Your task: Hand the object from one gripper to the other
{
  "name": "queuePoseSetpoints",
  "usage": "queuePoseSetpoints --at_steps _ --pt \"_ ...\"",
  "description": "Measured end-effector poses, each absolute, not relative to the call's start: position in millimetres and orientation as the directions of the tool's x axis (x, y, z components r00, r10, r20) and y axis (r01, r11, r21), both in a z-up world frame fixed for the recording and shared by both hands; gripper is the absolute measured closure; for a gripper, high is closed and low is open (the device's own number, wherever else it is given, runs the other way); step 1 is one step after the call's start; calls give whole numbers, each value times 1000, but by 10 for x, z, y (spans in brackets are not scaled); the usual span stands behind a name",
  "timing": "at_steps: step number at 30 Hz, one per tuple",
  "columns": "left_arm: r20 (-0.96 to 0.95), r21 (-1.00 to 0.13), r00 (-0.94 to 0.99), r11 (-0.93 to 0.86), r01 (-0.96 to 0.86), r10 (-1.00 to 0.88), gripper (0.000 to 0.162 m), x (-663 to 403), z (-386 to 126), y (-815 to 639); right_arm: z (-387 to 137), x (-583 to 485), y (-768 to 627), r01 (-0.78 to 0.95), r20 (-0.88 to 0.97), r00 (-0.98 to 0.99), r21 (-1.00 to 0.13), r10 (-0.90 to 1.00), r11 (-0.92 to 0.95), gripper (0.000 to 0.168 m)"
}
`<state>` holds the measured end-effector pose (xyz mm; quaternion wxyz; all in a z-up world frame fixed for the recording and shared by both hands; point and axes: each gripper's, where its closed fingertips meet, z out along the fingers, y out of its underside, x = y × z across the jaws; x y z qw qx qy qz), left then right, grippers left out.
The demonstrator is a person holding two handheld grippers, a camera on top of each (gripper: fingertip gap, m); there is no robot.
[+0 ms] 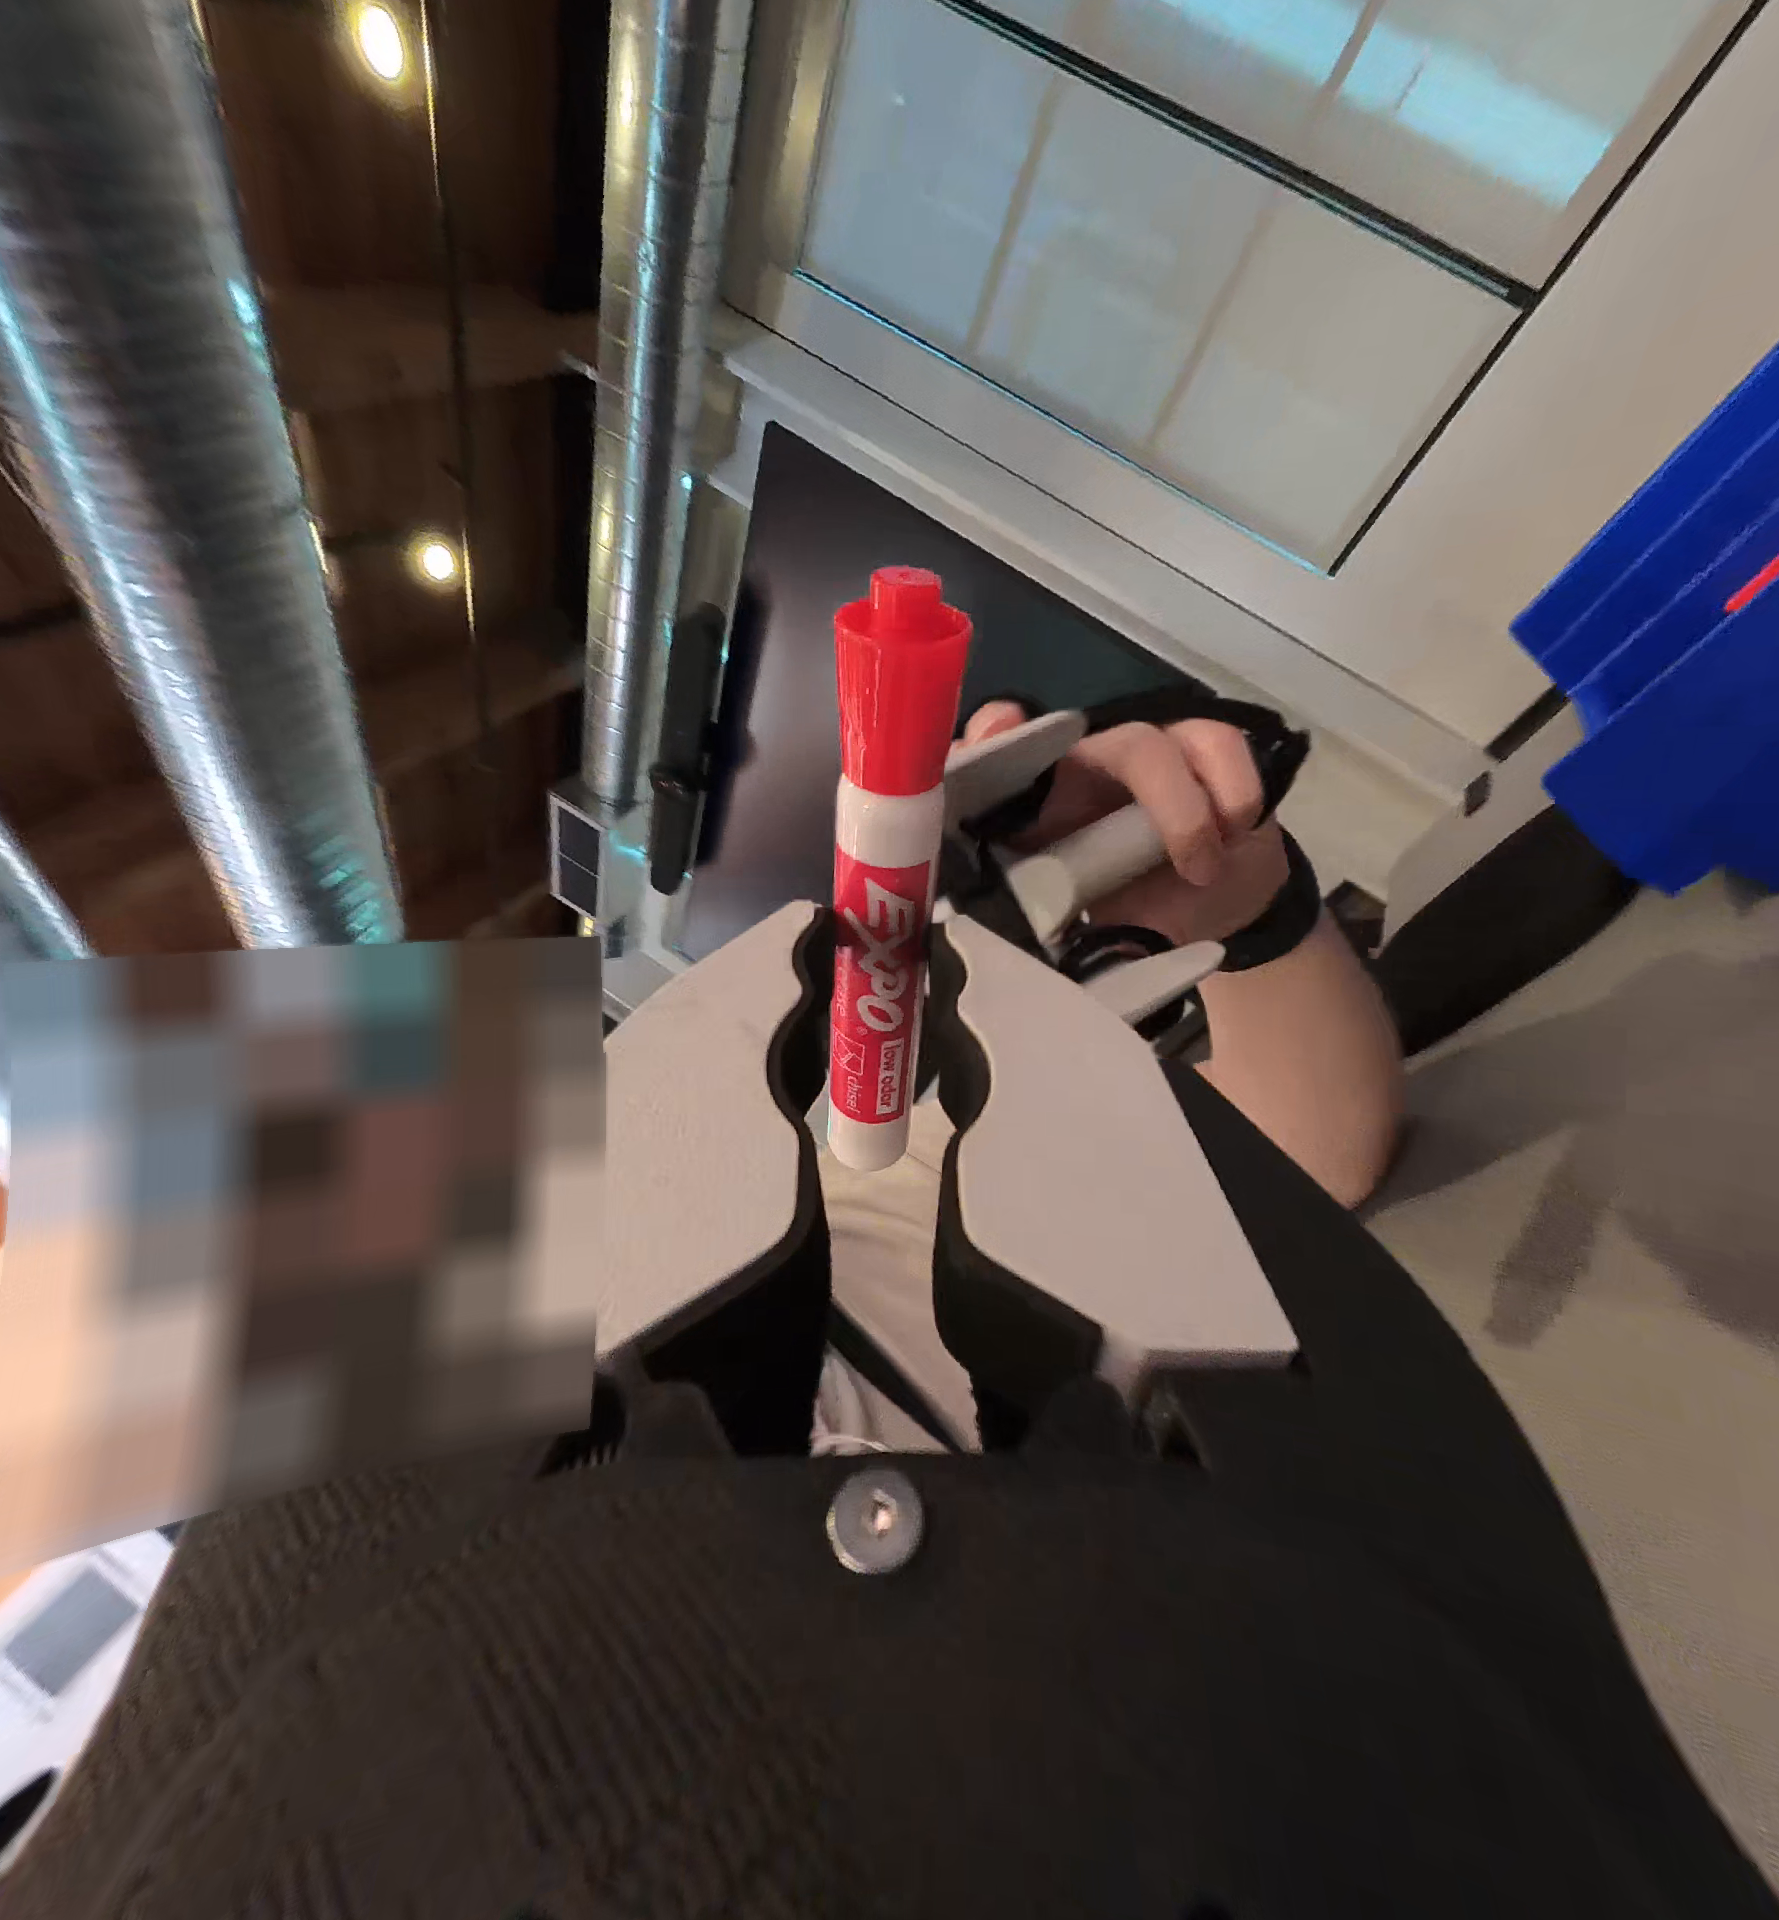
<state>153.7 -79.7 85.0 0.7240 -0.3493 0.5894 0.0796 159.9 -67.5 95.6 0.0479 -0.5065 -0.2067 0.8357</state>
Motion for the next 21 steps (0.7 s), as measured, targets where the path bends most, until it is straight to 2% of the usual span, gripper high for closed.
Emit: queuePoseSetpoints --at_steps 1,4,7,8,10,12,14,17,19,21 --pt "-918 -392 274 759 -519 -286 102 1602 821 -850 914 1554 -653 137 -837 -482 -365 260 -921 149" --pt "-942 -330 231 801 -500 -244 111 1712 764 -956 853 1460 -645 177 -843 -513 -287 160 -941 148" --pt "-970 -228 198 808 -543 -140 125 1689 732 -923 768 1353 -668 200 -857 -496 -268 138 -943 150" --pt "-972 -220 192 812 -541 -136 135 1687 720 -927 763 1331 -685 208 -855 -503 -265 129 -942 151" --pt "-966 -227 227 817 -530 -122 141 1679 791 -939 760 1317 -712 222 -845 -520 -274 124 -936 150" --pt "-941 -327 255 790 -518 -223 142 1666 838 -933 753 1342 -727 224 -840 -517 -319 165 -921 149" --pt "-872 -473 368 751 -461 -323 142 1586 1028 -906 703 1388 -728 224 -849 -468 -384 247 -896 149" --pt "-697 -713 502 571 -407 -512 142 1350 1191 -703 662 1489 -749 212 -824 -367 -525 431 -824 147" --pt "-528 -848 518 385 -365 -672 142 1234 1135 -602 647 1524 -880 225 -702 -315 -709 639 -668 146" --pt "-317 -937 486 188 -295 -814 142 1179 1057 -593 588 1509 -1009 228 -415 -269 -904 869 -361 144"
